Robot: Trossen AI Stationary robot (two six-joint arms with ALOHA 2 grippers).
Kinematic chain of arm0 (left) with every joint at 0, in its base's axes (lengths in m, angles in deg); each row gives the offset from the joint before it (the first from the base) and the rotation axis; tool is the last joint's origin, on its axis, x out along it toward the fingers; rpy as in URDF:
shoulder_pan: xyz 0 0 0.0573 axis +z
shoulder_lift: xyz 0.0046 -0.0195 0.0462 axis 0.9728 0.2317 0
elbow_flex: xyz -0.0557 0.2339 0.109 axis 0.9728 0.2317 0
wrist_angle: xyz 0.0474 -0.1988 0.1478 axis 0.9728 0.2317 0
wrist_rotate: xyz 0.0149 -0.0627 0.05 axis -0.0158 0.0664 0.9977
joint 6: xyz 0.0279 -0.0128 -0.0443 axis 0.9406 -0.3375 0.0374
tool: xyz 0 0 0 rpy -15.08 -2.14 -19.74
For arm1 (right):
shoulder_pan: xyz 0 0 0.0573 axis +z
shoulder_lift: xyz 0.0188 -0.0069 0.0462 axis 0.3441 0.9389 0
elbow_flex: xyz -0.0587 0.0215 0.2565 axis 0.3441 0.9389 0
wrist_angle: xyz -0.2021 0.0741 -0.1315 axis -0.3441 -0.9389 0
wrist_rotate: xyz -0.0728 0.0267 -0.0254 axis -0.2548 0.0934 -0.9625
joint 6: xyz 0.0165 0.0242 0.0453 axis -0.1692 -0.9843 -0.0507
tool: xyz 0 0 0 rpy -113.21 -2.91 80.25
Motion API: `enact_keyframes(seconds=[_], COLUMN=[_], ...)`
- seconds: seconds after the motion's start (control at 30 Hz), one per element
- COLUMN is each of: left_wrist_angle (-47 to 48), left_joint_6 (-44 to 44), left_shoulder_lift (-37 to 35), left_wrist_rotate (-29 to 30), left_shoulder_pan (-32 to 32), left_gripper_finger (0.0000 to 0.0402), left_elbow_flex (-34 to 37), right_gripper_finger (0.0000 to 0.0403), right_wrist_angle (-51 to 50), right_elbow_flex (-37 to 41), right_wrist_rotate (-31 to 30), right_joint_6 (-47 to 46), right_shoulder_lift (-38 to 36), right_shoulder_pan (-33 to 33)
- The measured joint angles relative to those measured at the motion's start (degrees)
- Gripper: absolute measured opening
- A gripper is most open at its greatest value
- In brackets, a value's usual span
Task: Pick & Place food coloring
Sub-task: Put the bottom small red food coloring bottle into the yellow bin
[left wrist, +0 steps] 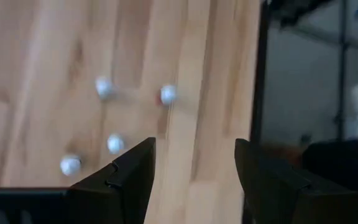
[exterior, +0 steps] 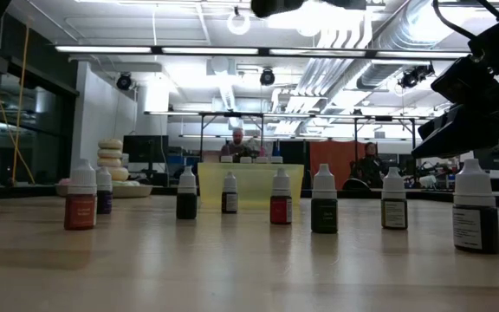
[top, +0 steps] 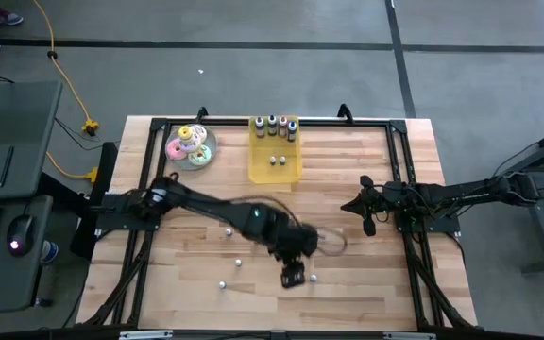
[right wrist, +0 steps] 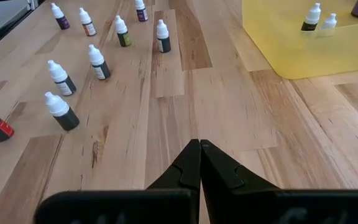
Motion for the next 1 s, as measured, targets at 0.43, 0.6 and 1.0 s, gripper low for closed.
enact_keyframes(seconds=[0.43,0.6,1.0], left_wrist_angle=[-7.78,-10.98,-14.94], left_joint_6=[10.65,19.71,24.56], left_shoulder_lift=[10.03,12.14,13.2], left_wrist_rotate=[5.38,13.29,14.61], left_shoulder_pan=[-4.27,-4.82,-4.79], left_gripper_finger=[0.0211,0.0211,0.0211], left_elbow_flex=[0.18,0.21,0.07], right_gripper_finger=[0.0,0.0,0.0], right_wrist_angle=[-0.25,-0.27,-0.06], right_elbow_flex=[-0.02,-0.01,-0.02], right_wrist_rotate=[0.02,0.02,0.01], right_joint_6=[0.0,0.0,0.0], right_shoulder_lift=[0.01,-0.04,-0.02], right_shoulder_pan=[0.0,-0.01,0.0])
